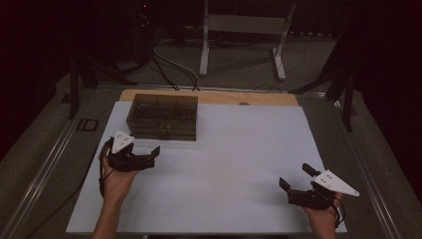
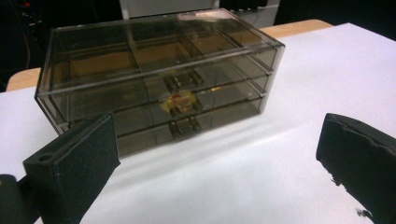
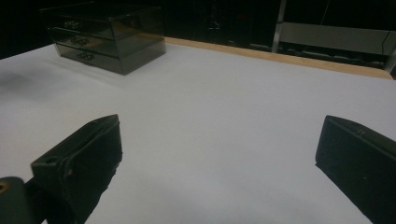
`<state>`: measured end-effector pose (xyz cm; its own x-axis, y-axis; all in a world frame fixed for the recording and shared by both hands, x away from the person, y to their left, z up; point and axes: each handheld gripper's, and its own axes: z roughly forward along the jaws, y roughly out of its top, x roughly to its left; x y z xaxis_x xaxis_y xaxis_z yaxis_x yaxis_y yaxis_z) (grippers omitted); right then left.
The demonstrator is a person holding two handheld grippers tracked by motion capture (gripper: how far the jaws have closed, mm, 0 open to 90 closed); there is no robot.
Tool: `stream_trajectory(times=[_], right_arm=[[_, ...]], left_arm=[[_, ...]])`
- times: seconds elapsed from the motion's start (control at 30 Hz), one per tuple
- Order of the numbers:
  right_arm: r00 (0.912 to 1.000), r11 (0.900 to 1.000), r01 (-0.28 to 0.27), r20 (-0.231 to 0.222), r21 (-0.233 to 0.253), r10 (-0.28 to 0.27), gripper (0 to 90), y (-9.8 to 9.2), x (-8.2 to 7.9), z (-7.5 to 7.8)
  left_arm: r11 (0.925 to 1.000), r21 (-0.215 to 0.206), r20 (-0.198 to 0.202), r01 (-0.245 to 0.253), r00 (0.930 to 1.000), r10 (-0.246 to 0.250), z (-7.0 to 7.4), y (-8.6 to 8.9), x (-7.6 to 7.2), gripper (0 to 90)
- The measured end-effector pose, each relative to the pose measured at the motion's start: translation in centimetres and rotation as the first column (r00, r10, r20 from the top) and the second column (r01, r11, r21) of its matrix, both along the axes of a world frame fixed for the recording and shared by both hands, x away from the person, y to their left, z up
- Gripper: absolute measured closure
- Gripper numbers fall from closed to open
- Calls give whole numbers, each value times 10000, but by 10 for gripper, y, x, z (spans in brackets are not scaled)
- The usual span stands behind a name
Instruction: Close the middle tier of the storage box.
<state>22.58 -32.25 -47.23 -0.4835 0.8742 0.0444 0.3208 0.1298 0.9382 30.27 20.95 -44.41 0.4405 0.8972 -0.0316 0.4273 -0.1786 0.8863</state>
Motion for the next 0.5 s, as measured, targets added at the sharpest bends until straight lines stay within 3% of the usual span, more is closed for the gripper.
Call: stream_trajectory(times=[0.13,0.4,0.5], right_arm=[[10000,10000,6,-2,0,-6,4,0,0,0],[10000,10000,-12,2,-7,12,4,1,0,0],[10000,10000,-40,-4,-39,40,4,2,0,-1]], left_arm=[[10000,-87,225,-42,9997,44,-2,5,-9,7],[9985,-277,463,468,9979,-455,-11,9,-23,7],[9987,-119,757,503,9959,-492,-14,8,-29,7]])
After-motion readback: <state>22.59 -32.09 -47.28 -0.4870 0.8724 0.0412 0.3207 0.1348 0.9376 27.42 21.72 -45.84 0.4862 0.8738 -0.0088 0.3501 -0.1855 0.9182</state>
